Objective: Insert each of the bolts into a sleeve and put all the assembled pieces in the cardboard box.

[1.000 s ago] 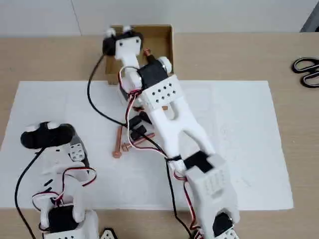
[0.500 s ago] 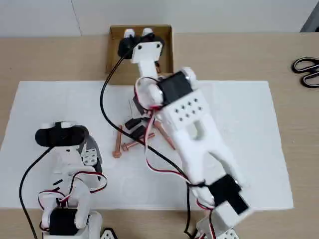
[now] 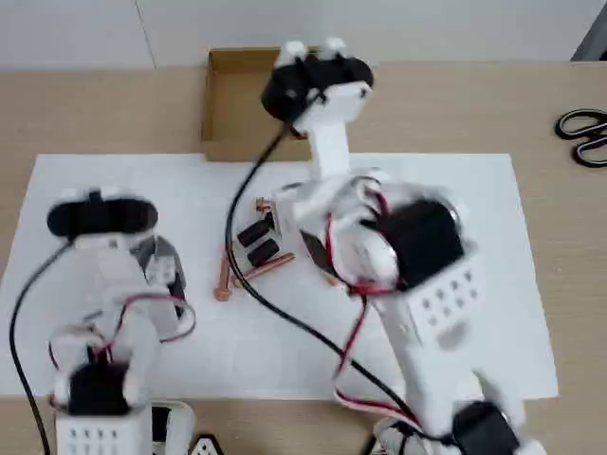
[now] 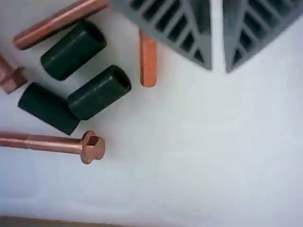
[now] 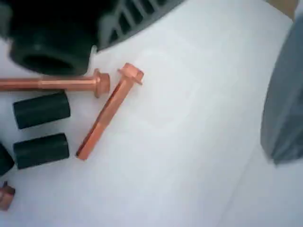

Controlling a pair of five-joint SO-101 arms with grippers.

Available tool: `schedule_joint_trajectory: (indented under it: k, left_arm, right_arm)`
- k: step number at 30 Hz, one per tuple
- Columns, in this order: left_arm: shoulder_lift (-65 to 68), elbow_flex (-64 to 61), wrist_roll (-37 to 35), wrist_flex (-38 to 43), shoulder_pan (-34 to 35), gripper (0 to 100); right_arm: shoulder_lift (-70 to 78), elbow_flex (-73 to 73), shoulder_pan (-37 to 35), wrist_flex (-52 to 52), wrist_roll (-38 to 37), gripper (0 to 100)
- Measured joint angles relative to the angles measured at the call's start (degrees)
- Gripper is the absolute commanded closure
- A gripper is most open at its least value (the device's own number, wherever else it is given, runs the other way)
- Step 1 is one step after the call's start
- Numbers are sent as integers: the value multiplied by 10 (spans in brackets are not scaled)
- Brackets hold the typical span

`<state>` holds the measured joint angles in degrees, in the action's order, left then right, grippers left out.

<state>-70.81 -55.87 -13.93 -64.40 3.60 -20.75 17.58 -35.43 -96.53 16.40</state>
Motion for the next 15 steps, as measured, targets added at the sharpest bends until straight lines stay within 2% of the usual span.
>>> schedule_joint_trajectory:
  k: [6,11,15]
  left_arm:
    - [251,191,-66,-71,-60,994]
    - [441,365,-146,-134,-113,994]
    - [557,484,-181,-157,-132,994]
  right_arm:
    - [-85,-225,48,109,3,995]
    - [-197,-445,140,279,21,995]
    - [-309,-616,178,404,21,995]
